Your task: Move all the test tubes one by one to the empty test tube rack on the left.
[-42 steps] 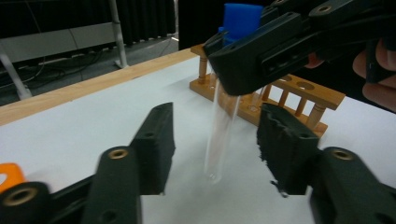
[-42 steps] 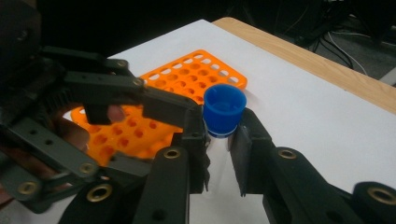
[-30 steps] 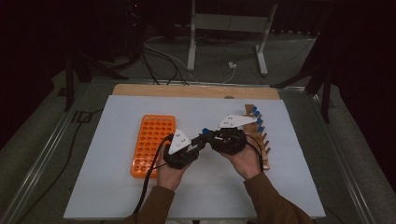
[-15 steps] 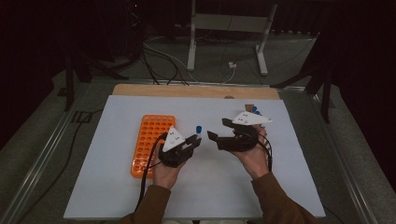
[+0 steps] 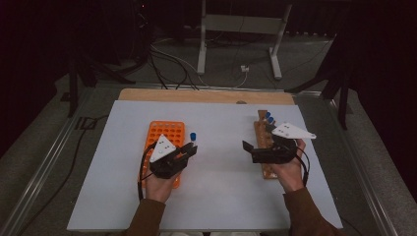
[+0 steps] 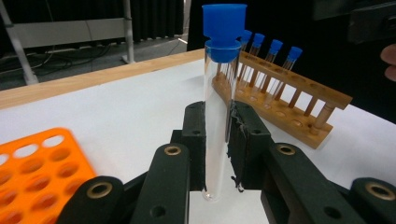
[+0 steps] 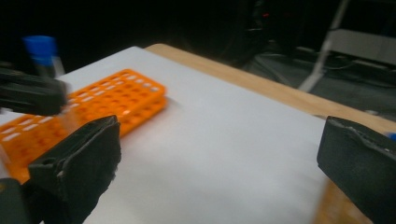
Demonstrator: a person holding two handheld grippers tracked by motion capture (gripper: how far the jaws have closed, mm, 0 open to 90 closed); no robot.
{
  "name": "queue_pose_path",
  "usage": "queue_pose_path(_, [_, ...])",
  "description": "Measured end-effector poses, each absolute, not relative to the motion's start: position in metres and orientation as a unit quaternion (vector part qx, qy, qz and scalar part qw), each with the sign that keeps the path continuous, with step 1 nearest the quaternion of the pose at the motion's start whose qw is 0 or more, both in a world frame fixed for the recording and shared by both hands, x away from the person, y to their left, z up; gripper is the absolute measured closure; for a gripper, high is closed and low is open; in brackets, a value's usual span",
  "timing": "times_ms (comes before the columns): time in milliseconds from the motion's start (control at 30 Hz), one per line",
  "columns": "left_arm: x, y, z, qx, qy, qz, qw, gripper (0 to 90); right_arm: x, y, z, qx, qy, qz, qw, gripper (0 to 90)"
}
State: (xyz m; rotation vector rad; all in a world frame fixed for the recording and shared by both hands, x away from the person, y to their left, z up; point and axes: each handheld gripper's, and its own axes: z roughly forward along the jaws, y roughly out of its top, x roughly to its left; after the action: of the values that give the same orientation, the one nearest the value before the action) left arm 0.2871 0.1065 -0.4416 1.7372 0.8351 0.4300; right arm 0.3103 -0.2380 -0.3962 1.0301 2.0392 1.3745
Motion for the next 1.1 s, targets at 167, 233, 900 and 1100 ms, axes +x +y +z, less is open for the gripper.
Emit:
queue_pose_path(167, [0.281,0.123,-0.443,0.73,0.361,0.184,0.551,78.6,0.306,-0.255,-0.399,0.387,0.733,0.504,0.242,0.0])
queue_pose_path(233, [0.279,0.128,-0.444,0.729,0.363,0.187,0.55,78.6,0.305,-0.26,-0.401,0.39,0.734,0.499,0.247,0.0])
queue_pose_path(900, [0.25,0.159,-0.464,0.739,0.364,0.183,0.537,78.5,0.293,-0.294,-0.415,0.425,0.708,0.507,0.246,0.0])
queue_pose_path(1100, [0.243,0.162,-0.47,0.745,0.367,0.179,0.527,78.4,0.292,-0.3,-0.42,0.433,0.706,0.506,0.24,0.0])
